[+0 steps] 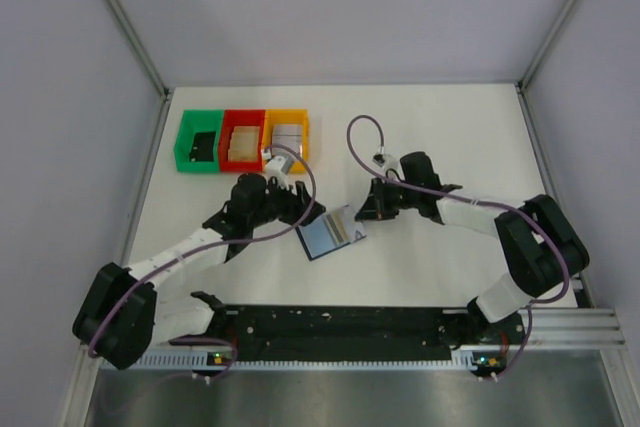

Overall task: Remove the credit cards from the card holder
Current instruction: Remove the credit card from the card holder, then place the credit card in the storage box.

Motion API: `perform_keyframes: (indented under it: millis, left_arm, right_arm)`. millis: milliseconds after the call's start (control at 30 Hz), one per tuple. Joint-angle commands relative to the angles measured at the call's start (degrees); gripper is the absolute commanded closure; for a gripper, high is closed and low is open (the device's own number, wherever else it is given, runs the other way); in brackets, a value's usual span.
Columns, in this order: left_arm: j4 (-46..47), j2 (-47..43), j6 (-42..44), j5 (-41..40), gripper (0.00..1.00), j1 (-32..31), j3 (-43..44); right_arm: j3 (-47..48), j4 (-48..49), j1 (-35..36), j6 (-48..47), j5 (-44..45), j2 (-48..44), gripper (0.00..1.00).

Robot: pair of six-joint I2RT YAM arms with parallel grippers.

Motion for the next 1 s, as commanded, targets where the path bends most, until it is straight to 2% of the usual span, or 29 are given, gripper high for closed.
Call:
perform_keyframes:
  millis: [0,200,300,400,533,767,967]
  left_arm:
    - [2.7,4.7,18.3,18.2,0.32,1.4,4.9]
    - [16.0,14.3,16.0,41.5,0.27,7.7,8.2]
    - [15.4,17.3,16.2,47.5,0.23,8.1,11.9]
    - [16.1,18.3,16.4,52.5,0.25,8.1,13.1]
    - [14.6,19.0,17.0,54.5,0.29,8.1,13.5]
    - [10.1,22.3,18.2,55.6,0.43,7.1,16.0]
    - [3.2,23.2,22.9,55.0,0.47,6.4,17.9]
  right_arm:
    - [2.4,1.2,0.9,-2.0,-3.0,-1.5,1.00]
    - [3.6,1.0,4.1,-4.7,-6.1,-2.6,1.00]
    - [4.6,-0.2,5.2,-6.3,-7.7,-3.3,1.00]
    - [5.2,-0.6,6.1,-7.1,-9.0,-4.2,1.00]
    - [5.6,-0.9,6.7,-7.8,-10.2,-5.7,1.00]
    - [6.3,-1.1,7.5,-8.4,-11.1,-6.2,1.00]
    - [6.7,-1.1,7.8,-8.6,-11.7,-6.5,1.00]
